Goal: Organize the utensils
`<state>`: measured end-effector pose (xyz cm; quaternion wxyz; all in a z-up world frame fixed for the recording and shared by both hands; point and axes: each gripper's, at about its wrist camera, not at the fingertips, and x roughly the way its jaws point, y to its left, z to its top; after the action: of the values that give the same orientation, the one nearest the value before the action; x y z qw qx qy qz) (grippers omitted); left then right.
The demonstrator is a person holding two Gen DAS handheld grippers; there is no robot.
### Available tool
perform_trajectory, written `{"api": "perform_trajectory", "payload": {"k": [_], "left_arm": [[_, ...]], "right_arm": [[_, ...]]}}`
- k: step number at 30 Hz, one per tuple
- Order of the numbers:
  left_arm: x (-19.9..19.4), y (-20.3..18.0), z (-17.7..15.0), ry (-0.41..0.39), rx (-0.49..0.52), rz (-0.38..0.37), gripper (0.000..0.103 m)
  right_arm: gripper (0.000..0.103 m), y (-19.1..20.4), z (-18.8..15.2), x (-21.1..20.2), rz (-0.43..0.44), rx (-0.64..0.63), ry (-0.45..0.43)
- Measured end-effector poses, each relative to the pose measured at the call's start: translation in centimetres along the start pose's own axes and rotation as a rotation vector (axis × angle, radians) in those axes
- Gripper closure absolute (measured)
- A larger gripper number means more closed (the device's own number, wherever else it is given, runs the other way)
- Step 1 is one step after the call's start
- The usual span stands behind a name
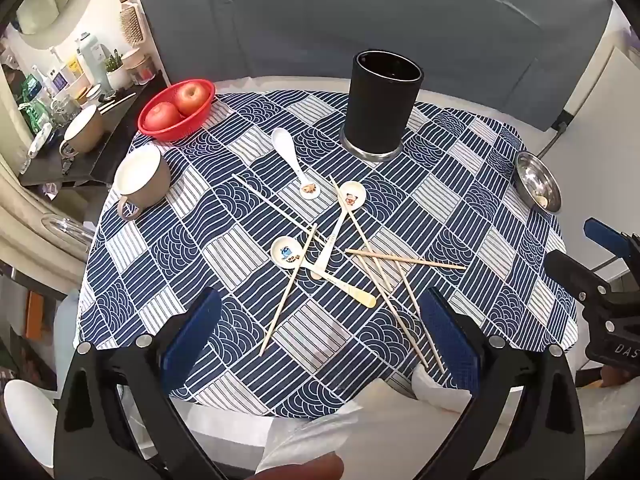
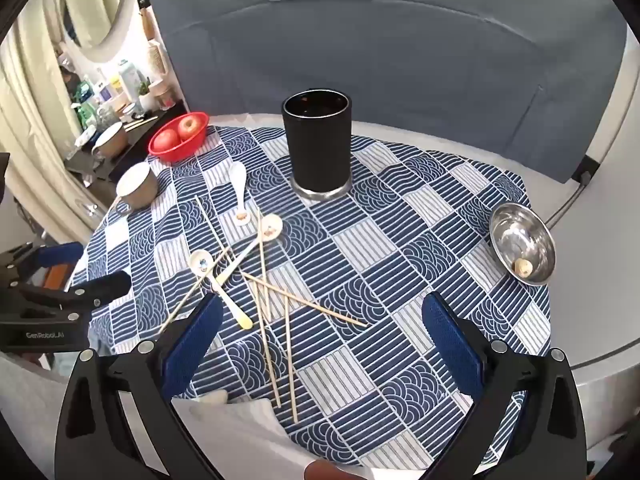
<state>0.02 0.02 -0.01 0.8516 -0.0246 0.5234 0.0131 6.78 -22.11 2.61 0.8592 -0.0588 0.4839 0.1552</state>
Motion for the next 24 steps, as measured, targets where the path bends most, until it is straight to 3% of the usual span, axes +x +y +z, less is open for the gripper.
{"api": "perform_trajectory", "payload": {"k": [12, 24], "left_arm": [[-0.4, 1.0, 0.1, -0.011, 0.005, 0.002, 0.006], [0.2, -0.4, 0.5, -0.007, 0.038, 0.011, 0.006]], "right_arm": [[0.008, 0.2, 0.1, -0.1, -0.002, -0.007, -0.001], [0.008, 0.4, 0.8, 0.5, 0.001, -0.012, 0.004]]}}
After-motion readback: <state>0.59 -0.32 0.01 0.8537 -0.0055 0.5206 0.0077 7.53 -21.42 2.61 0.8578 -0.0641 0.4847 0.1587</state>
